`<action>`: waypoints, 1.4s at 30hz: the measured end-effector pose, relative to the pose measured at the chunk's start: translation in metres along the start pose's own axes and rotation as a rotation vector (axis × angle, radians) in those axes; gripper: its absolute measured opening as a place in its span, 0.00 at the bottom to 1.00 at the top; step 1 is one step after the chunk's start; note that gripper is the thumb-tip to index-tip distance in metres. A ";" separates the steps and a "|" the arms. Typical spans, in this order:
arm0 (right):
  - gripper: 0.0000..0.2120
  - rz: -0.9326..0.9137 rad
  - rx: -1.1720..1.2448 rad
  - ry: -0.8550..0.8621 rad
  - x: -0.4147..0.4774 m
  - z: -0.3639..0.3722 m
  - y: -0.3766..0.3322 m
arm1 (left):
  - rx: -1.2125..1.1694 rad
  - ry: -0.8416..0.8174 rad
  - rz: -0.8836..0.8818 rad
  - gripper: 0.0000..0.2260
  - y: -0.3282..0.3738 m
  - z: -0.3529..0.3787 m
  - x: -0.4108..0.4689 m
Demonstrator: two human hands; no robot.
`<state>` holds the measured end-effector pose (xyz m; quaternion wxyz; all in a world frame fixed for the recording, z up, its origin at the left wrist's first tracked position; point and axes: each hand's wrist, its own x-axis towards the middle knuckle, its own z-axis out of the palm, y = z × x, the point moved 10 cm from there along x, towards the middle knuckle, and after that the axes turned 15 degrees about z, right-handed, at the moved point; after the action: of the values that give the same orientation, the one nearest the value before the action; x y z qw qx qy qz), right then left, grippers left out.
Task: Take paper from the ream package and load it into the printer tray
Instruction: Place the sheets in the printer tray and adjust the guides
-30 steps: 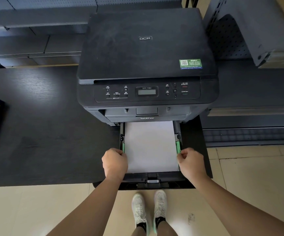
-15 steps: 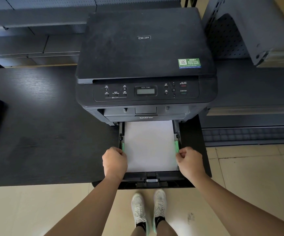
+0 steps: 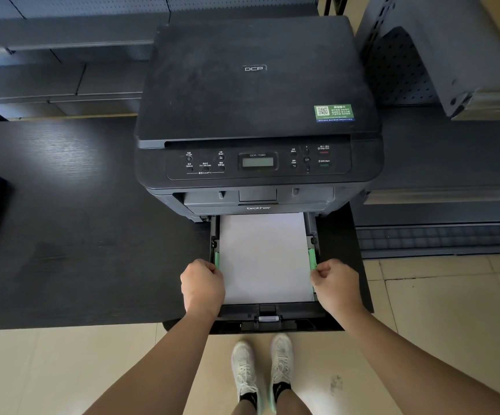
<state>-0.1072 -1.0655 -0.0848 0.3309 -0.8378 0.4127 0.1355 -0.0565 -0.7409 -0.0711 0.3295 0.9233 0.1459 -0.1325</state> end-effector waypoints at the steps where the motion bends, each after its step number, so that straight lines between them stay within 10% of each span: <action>1: 0.06 -0.004 -0.005 0.001 0.000 0.000 -0.001 | 0.005 -0.003 -0.001 0.10 0.000 0.000 0.000; 31: 0.07 -0.033 -0.030 0.030 -0.006 -0.003 -0.006 | 0.078 0.007 0.069 0.09 0.002 -0.001 0.000; 42: 0.33 -0.075 0.042 -0.223 -0.051 -0.062 0.035 | -0.169 -0.030 0.371 0.28 -0.024 -0.070 -0.039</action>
<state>-0.1693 -1.0913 -0.0283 0.3969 -0.8252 0.3447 0.2066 -0.0904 -0.6846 -0.0192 0.4267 0.9014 -0.0208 -0.0705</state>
